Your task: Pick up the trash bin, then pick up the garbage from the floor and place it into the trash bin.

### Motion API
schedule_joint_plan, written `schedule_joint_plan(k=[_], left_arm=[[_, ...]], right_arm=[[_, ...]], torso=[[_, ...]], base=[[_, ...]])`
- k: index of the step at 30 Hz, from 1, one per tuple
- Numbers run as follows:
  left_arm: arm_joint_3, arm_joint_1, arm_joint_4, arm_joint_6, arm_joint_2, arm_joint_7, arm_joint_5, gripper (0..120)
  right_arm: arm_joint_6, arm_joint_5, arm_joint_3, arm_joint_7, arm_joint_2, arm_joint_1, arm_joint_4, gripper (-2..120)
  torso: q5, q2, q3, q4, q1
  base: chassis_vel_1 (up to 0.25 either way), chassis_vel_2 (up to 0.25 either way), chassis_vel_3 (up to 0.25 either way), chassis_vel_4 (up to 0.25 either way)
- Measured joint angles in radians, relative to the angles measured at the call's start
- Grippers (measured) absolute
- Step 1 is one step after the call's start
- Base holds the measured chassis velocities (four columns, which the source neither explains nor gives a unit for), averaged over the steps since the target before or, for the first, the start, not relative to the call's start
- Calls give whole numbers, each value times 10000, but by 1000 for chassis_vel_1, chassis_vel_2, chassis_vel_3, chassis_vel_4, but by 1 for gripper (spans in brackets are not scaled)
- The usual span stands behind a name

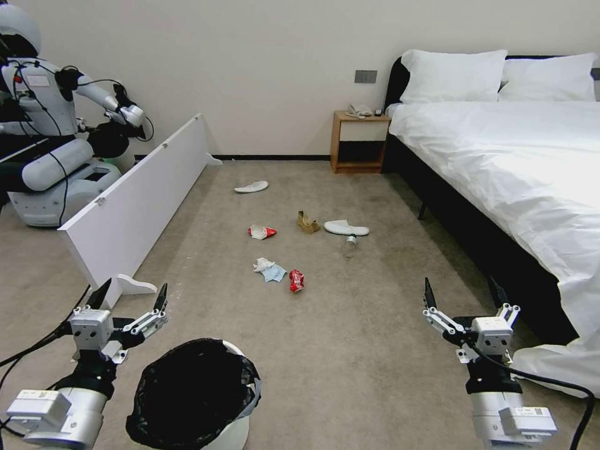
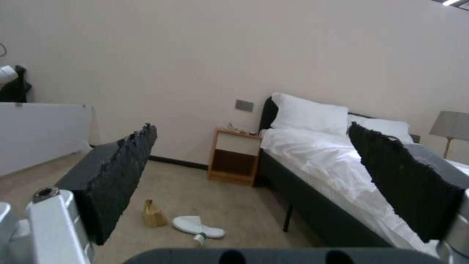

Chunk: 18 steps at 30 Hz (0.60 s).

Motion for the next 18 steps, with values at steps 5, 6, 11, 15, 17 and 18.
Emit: schedule_joint_plan(k=[5, 6, 11, 15, 17, 18], left_arm=[[-10, 61, -43, -297, 55, -148, 130, 100], [-10, 61, -43, -297, 55, -148, 130, 100], [-13, 21, -162, 519, 76, -5, -264, 100], [-66, 12, -227, 921, 89, -62, -376, 100], [-203, 27, -235, 1170, 135, -55, -398, 100], [-203, 27, -235, 1170, 135, -55, -398, 100]], right_arm=[[0, 11, -2, -5, 6, 5, 7, 100], [0, 11, -2, -5, 6, 5, 7, 100], [0, 31, -6, -6, 17, 15, 6, 100], [0, 40, -6, -7, 17, 14, 6, 100], [0, 46, -3, -7, 14, 5, 5, 100], [0, 46, -3, -7, 14, 5, 5, 100]], torso=[[1, 0, 0, 0, 0], [1, 0, 0, 0, 0], [0, 0, 0, 0, 0], [0, 0, 0, 0, 0], [0, 0, 0, 1, 0], [0, 0, 0, 1, 0]], base=[[0, 0, 0, 0], [0, 0, 0, 0], [0, 0, 0, 0], [0, 0, 0, 0], [0, 0, 0, 0], [0, 0, 0, 0]])
